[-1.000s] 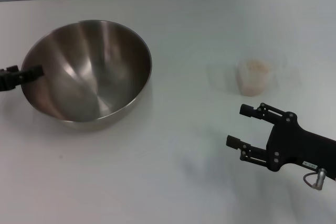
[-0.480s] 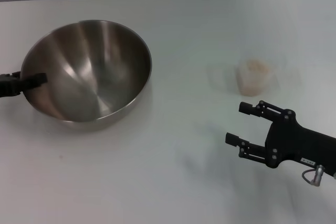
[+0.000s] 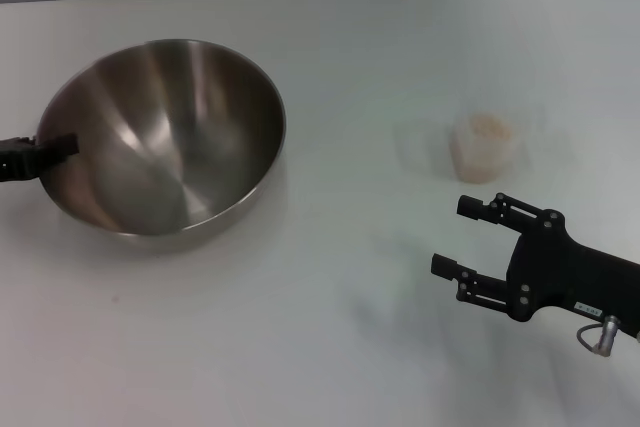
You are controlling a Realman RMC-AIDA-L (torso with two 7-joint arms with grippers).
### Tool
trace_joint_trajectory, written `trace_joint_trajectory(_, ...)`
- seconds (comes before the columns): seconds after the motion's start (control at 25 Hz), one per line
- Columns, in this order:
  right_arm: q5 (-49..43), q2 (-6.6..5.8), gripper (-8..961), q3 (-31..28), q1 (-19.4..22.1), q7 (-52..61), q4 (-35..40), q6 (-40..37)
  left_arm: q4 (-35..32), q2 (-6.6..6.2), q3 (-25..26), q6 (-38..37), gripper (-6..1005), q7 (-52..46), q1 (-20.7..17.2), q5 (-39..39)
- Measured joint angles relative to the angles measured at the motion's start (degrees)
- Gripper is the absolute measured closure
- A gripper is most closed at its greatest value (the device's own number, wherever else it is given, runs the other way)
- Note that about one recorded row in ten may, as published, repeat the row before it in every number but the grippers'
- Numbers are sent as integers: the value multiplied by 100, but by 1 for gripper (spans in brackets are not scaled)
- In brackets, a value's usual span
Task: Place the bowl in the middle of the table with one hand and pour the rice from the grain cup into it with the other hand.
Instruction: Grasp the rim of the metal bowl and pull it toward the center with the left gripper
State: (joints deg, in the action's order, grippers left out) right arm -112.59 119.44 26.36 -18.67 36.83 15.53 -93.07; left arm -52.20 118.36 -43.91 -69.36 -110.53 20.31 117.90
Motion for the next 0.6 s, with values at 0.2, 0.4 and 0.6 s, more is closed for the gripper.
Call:
trace_joint_trajectory(0.2,0,0,177,0,-8,0,4,0,0,2,-9,-39,691,-7,12,10)
trace_joint_trajectory(0.4,0,0,177,0,-7,0,13,0,5,3,-31,-50,813,-13,12,16)
trace_joint_trajectory(0.6,0,0,177,-6,-16,0,13,6,0,3,-155,-109,867,-14,8,-32)
